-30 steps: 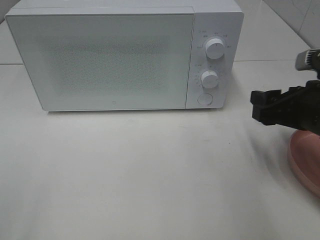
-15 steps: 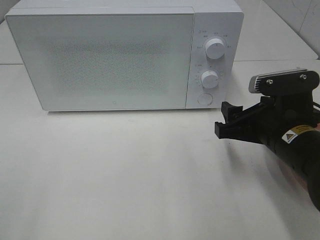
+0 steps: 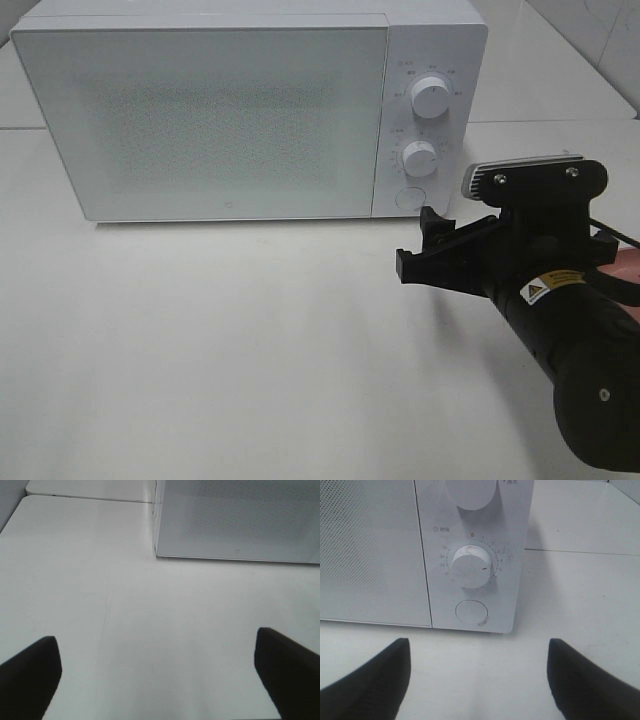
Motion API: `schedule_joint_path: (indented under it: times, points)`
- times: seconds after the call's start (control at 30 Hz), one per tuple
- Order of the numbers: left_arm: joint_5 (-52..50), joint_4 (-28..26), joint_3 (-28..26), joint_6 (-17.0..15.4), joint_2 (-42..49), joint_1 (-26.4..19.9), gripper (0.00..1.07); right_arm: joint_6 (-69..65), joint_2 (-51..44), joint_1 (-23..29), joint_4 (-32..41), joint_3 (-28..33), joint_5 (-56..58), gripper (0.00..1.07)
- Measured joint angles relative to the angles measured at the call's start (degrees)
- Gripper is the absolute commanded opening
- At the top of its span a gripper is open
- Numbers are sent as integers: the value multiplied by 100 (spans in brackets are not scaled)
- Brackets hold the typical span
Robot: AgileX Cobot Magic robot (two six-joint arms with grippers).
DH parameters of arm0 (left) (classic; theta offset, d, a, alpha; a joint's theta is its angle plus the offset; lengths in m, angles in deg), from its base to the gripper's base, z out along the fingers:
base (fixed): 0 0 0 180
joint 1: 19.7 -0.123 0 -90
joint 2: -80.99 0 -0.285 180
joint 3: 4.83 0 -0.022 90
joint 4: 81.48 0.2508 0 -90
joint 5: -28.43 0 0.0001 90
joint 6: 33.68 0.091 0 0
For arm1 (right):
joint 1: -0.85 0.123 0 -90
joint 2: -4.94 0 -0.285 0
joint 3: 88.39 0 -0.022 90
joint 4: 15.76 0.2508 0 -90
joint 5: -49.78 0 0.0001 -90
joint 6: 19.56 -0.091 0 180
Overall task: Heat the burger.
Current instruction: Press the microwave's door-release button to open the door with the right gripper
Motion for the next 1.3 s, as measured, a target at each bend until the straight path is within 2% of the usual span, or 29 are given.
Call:
schedule_joint_path:
  times: [0.2, 0.4, 0.43, 0.5, 0.57, 0.67, 0.73, 0.77, 0.83, 0.93, 1.0, 1.03, 1.07, 1.13, 1.2, 1.27, 1.3]
  points:
    - [0, 0, 0, 0, 0, 0, 99, -46, 11, 0, 0, -29, 11, 74]
    - [0, 0, 0, 0, 0, 0, 99, -831, 11, 0, 0, -29, 11, 74]
    - [0, 0, 0, 0, 0, 0, 99, -1352, 11, 0, 0, -29, 11, 74]
    - [0, 0, 0, 0, 0, 0, 99, -1581, 11, 0, 0, -29, 11, 74]
    - [0, 0, 0, 0, 0, 0, 99, -2871, 11, 0, 0, -29, 11, 74]
    - [0, 0, 0, 0, 0, 0, 99, -3151, 11, 0, 0, -29, 11, 73]
    - [0, 0, 0, 0, 0, 0, 99, -4062, 11, 0, 0, -29, 11, 70]
    - [0, 0, 0, 0, 0, 0, 99, -4062, 11, 0, 0, -29, 11, 70]
    - [0, 0, 0, 0, 0, 0, 99, -4939, 11, 0, 0, -29, 11, 65]
    - [0, 0, 0, 0, 0, 0, 99, -5495, 11, 0, 0, -29, 11, 61]
    - [0, 0, 0, 0, 0, 0, 99, -6366, 11, 0, 0, -29, 11, 53]
    - [0, 0, 0, 0, 0, 0, 99, -6366, 11, 0, 0, -29, 11, 53]
    - [0, 0, 0, 0, 0, 0, 99, -6944, 11, 0, 0, -29, 11, 47]
    - [0, 0, 0, 0, 0, 0, 99, -7208, 11, 0, 0, -29, 11, 45]
    - [0, 0, 0, 0, 0, 0, 99, -7953, 11, 0, 0, -29, 11, 28]
    - [0, 0, 0, 0, 0, 0, 99, -8096, 11, 0, 0, -29, 17, 25]
    - [0, 0, 0, 0, 0, 0, 99, -8319, 11, 0, 0, -29, 86, 16]
